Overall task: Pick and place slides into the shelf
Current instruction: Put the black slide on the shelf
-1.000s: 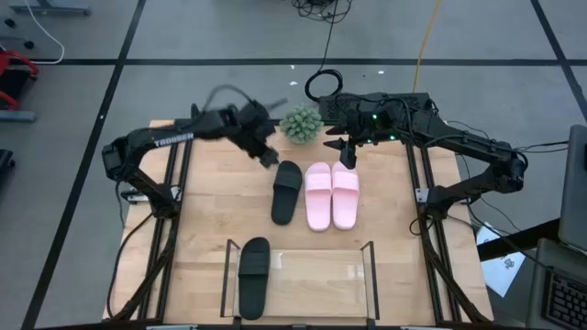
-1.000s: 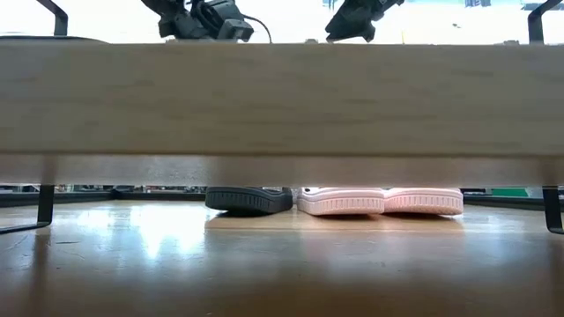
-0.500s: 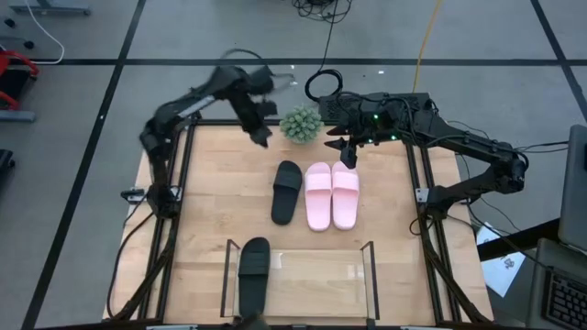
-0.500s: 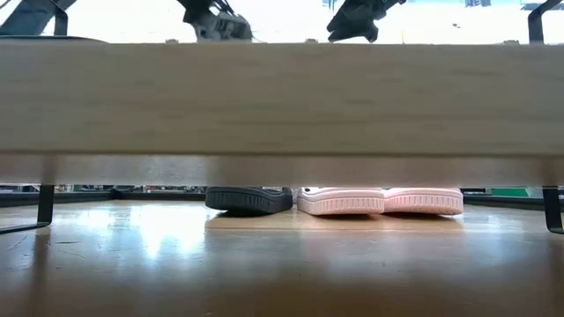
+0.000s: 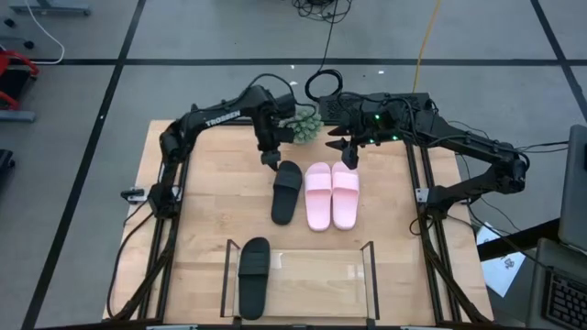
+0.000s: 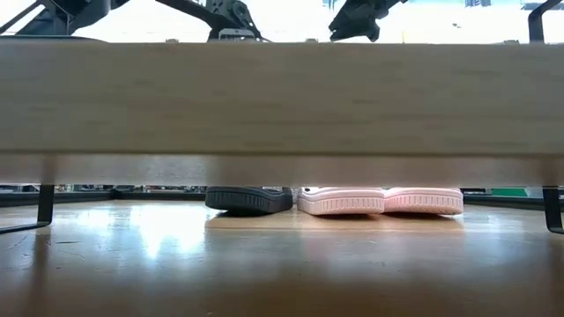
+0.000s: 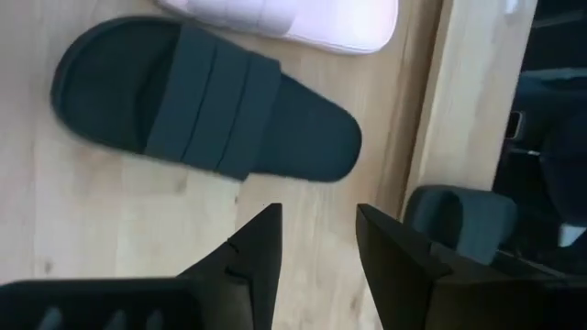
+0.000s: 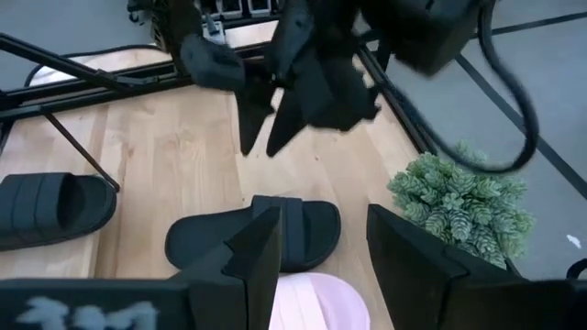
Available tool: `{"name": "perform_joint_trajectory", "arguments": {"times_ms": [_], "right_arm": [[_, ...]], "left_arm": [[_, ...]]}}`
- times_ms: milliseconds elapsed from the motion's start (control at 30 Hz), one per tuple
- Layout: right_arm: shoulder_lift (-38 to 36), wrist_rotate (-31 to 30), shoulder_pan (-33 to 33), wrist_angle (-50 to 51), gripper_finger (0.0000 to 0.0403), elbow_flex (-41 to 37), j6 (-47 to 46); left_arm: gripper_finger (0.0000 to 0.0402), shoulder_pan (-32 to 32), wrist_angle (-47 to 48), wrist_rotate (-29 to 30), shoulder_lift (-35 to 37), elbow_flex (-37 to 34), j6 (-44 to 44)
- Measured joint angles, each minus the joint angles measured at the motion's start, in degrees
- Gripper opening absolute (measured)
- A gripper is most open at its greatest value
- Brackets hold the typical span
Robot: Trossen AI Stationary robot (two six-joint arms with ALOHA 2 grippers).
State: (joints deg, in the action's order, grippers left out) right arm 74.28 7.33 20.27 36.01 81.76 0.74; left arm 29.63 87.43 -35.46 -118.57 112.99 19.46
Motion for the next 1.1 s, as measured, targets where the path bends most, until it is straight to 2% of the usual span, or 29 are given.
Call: {"name": "perform_joint_trajectory", "arguments": {"times_ms": [300, 500, 700, 933, 1100], "right_arm": [[0.00, -0.02, 0.02, 0.51, 0.0153, 0.00, 1.67], [0.00, -0.02, 0.02, 2.73, 0.0153, 0.00, 2.07], [0.00, -0.02, 0.02, 4.15, 0.0153, 0.00, 3.09], [0.00, -0.02, 0.04, 4.11, 0.0153, 0.00, 4.08], [-0.02, -0.02, 0.04, 4.11, 0.0153, 0.00, 4.71]], "left_arm": [[0.0140, -1.31, -8.95, 4.03, 0.03, -0.03, 1.12], [0.0140, -0.98, -9.76, 4.38, 0.04, -0.03, 1.95], [0.0140, 0.49, -11.99, -2.25, 0.11, -4.29, 0.57], [0.0140, 1.91, -16.92, -3.82, 0.03, -12.03, -3.70], [0.0140, 1.91, -19.65, -5.09, 0.03, -14.07, -5.32]]}}
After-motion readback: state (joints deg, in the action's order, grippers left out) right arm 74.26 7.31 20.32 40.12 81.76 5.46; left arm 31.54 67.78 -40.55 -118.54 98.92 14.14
